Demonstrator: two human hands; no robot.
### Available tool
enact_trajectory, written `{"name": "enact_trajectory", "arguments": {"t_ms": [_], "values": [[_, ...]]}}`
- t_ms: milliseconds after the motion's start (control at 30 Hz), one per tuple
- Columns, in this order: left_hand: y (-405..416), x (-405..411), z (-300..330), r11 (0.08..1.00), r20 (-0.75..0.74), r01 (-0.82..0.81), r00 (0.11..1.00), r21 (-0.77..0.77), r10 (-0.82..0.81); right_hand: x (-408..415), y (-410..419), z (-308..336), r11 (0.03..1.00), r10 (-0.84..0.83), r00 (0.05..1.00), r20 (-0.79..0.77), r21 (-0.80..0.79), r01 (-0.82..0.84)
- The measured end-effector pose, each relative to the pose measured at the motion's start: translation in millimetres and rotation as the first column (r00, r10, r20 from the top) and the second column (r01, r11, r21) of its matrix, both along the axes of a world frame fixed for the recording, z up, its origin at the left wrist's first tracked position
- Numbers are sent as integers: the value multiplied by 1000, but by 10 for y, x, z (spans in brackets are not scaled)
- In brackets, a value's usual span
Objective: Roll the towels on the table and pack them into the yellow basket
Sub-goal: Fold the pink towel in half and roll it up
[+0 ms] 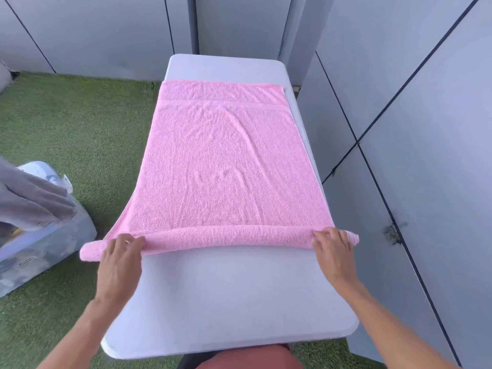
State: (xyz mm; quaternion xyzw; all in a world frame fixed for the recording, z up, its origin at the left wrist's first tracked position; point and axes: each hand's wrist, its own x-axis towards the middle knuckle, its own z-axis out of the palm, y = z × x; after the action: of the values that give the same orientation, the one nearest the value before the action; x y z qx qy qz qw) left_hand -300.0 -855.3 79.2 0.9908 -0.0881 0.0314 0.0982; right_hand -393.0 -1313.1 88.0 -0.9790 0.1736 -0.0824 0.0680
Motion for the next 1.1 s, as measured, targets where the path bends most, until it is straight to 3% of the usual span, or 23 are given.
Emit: {"name": "enact_trajectory", "arguments": {"t_ms": [133,300,367,433,500,567,600,667,733,800,900,1100], "values": [[-71,-48,-133,998,-50,54,997,31,-53,0,-59,-128,971,164,982,-91,190,-144],[-30,355,-52,997,-227,16,974,73,1,312,-150,-25,964,159,952,-263,250,-92],[29,491,50,994,-368,65,929,83,-30,389,-227,96,964,203,898,-391,241,-113],[131,622,182,988,-558,124,828,90,-53,451,-307,240,966,162,800,-578,257,-10],[207,686,258,996,-621,80,779,-29,-81,486,-356,267,948,137,763,-632,307,84],[236,635,279,990,-521,-44,853,-134,-33,451,-321,160,942,116,862,-494,329,62],[231,563,257,985,-400,-90,916,-146,25,379,-272,77,960,79,924,-374,279,31],[179,345,181,996,-96,-66,994,-52,61,199,-141,-26,994,9,992,-128,111,5],[94,78,85,1000,68,0,998,-31,2,35,-44,-60,1000,7,999,-34,-1,-7],[70,-81,-58,996,106,78,992,-38,-74,-87,-25,-151,997,74,997,-21,21,-73],[96,-38,-218,988,42,152,987,13,-153,-155,-26,-205,979,147,987,-63,154,-136],[4,286,-149,1000,-145,23,989,-11,-24,183,-197,9,970,200,935,-292,191,-148]]}}
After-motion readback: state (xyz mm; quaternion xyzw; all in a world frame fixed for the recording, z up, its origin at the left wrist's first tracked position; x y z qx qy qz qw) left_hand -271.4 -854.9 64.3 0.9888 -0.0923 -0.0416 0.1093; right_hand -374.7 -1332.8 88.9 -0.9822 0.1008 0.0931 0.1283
